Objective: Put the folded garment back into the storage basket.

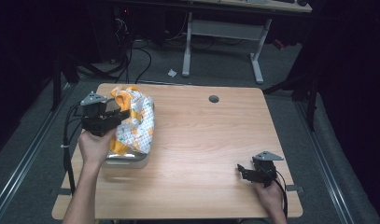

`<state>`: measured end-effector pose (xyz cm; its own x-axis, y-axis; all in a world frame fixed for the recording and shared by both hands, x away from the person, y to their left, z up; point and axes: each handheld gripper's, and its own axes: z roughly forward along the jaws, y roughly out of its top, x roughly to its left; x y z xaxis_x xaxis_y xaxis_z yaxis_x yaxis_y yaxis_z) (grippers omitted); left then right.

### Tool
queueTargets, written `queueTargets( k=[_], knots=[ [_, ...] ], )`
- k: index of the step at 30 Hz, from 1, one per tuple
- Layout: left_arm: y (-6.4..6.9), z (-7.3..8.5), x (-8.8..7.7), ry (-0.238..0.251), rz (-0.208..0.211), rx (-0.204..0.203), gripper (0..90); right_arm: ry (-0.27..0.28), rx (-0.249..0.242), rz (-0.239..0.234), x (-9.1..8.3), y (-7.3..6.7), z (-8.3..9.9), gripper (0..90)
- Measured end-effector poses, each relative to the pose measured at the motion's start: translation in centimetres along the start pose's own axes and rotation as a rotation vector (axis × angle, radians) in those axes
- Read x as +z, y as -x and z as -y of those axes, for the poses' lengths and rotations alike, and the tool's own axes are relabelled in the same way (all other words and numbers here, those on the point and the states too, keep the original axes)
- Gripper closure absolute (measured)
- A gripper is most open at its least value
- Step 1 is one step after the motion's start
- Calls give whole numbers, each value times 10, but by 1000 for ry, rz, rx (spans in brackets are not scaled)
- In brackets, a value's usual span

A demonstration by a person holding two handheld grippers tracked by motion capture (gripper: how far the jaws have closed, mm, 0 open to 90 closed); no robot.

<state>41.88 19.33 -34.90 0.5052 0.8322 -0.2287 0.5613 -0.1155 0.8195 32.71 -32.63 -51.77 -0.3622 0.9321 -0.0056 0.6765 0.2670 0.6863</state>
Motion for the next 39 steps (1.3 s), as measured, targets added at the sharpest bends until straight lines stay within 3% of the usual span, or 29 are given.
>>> queueTargets(
  k=[20, 39],
  knots=[
    [-31, 16, 25, -57, 5, -61, 763, -1, 0, 0, 0, 0, 0, 250],
    [-42, 34, 47, -133, -52, -26, 757, -1, 2, 2, 0, 0, 0, 250]
  ],
)
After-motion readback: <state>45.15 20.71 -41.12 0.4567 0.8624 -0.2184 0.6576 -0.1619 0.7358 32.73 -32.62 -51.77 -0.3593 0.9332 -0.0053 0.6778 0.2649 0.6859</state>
